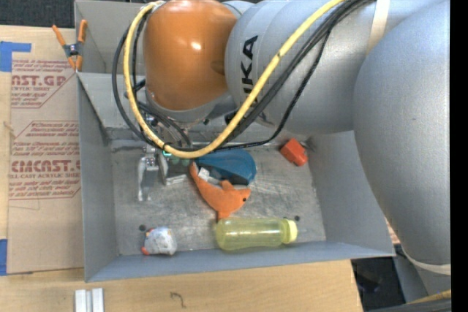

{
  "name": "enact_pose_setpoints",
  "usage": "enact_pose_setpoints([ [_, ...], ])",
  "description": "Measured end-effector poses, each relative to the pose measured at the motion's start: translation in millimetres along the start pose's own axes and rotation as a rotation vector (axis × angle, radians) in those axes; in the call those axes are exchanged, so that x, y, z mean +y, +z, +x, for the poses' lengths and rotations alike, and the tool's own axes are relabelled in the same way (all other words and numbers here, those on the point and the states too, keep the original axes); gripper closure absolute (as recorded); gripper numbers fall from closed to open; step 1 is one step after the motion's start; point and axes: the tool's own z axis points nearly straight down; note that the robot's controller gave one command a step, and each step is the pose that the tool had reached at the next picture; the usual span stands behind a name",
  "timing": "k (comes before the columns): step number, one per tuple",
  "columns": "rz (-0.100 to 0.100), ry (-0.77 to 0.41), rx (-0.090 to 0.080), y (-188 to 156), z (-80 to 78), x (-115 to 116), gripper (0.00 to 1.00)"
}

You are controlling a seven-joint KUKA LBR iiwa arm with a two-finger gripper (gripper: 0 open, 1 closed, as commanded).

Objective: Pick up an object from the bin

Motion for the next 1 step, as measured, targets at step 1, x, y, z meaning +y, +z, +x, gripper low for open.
enact_pose_setpoints([
  [1, -0.001, 0.002, -0.007, -3.8, -2.0, -1.0, 0.00],
])
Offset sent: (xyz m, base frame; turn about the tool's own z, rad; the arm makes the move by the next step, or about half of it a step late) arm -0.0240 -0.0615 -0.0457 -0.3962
